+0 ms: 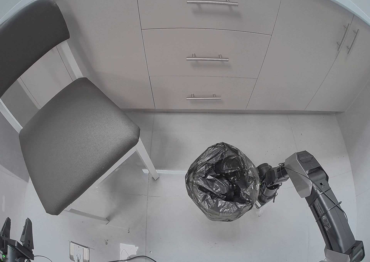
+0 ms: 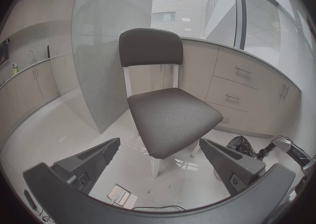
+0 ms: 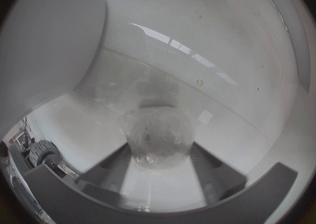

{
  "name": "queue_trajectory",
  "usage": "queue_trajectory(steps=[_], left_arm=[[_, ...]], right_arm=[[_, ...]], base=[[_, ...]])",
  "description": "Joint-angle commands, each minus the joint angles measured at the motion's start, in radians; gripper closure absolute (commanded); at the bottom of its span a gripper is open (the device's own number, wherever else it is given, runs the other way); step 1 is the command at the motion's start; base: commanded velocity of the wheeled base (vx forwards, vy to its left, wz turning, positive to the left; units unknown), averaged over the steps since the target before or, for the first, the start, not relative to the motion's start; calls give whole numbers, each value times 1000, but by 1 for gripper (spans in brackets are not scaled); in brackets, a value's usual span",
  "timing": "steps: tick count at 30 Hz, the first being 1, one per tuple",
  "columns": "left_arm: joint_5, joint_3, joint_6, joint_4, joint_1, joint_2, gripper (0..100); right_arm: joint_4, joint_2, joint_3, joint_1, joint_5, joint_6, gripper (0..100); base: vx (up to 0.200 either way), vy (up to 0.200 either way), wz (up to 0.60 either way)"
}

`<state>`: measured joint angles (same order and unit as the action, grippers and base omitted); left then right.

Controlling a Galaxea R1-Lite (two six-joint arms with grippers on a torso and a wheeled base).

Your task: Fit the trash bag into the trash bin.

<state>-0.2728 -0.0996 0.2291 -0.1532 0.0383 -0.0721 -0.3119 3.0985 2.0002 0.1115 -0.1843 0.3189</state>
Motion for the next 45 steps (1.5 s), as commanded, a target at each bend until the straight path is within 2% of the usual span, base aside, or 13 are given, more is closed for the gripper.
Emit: queue_trajectory(steps=[1, 11, 15, 16, 20, 23, 27, 28, 32, 36, 41, 45], left_arm=[[-2, 0, 1, 0, 0, -5, 0], [-2, 0, -1, 0, -3, -2, 0], [-6, 1, -8, 1, -6, 5, 0], [-8, 6, -25, 6, -8, 8, 0], [-9, 9, -37, 9, -9, 9, 0], [-11, 15, -39, 15, -11, 12, 0], [-11, 15, -56, 15, -18, 23, 0], [-11, 15, -83, 17, -26, 40, 0], [-2, 15, -96, 17, -29, 49, 0], [0, 24, -113, 34, -29, 55, 0], [3, 40, -194, 61, -32, 71, 0], [3, 38, -179, 64, -34, 71, 0]], right_arm=[[1, 1, 0, 0, 0, 0, 100], [14, 1, 0, 0, -1, -12, 100], [13, 1, 0, 0, 2, -72, 100], [4, 1, 0, -3, 2, -136, 100], [-30, -15, 0, -19, -4, -152, 100], [-124, -147, 0, -30, 2, -155, 100], [-157, -230, 0, -29, 2, -156, 100], [-173, -302, 0, -23, 2, -162, 100], [-230, -432, 0, -3, 3, -208, 100], [-308, -567, 0, 20, 3, -196, 100], [-398, -741, 0, 86, 17, -144, 100], [-486, -834, 0, 163, 17, -132, 100]], base=[[0, 0, 0], [0, 0, 0], [0, 0, 0], [0, 0, 0], [0, 0, 0], [0, 0, 0], [0, 0, 0], [0, 0, 0], [0, 0, 0], [0, 0, 0], [0, 0, 0], [0, 0, 0]])
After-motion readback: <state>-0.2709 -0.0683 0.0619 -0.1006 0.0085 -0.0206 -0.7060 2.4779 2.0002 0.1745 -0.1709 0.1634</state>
